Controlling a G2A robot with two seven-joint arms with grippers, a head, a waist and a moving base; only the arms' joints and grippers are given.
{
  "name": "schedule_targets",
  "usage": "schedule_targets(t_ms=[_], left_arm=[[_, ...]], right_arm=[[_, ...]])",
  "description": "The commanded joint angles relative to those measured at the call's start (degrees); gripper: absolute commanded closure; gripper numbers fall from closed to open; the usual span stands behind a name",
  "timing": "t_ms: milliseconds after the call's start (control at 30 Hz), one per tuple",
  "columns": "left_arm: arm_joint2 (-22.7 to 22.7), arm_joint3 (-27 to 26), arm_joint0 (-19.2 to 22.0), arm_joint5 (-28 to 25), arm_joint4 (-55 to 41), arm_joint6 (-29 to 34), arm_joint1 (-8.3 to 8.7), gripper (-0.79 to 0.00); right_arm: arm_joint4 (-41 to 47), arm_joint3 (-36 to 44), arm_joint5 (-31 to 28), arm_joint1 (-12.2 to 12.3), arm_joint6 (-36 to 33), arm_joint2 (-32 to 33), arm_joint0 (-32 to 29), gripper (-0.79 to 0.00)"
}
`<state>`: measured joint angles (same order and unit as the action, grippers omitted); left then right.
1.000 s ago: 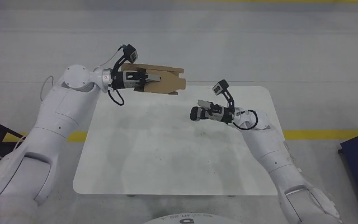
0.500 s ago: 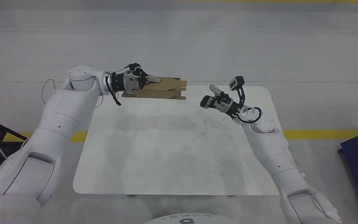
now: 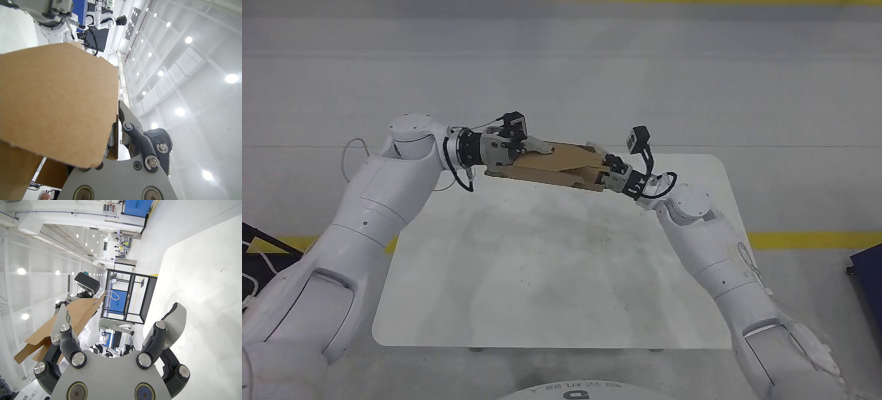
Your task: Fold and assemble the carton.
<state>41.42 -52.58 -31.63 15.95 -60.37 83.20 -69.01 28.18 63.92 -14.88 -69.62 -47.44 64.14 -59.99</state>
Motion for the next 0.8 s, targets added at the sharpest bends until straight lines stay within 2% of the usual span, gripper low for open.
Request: schedule_targets(t_ms=[0, 300, 767], left_arm=[[-0.1, 0.53, 0.21, -0.24, -0.2, -0.22, -0.4, 0.0], [-1.05, 2.81, 0.56, -0.4, -0.95, -0.09, -2.3, 0.0], [-0.6, 6.17, 1.68, -2.57, 0.66, -1.08, -4.1, 0.0]], right_arm=[[0.01, -0.34, -0.56, -0.19, -1.19, -0.64, 0.38, -0.785], [-0.5, 0.63, -4.83, -0.24, -3.64, -0.69, -0.5, -0.785], [-2.18, 1.47, -5.17, -0.67, -3.76, -2.21, -0.79, -0.785]])
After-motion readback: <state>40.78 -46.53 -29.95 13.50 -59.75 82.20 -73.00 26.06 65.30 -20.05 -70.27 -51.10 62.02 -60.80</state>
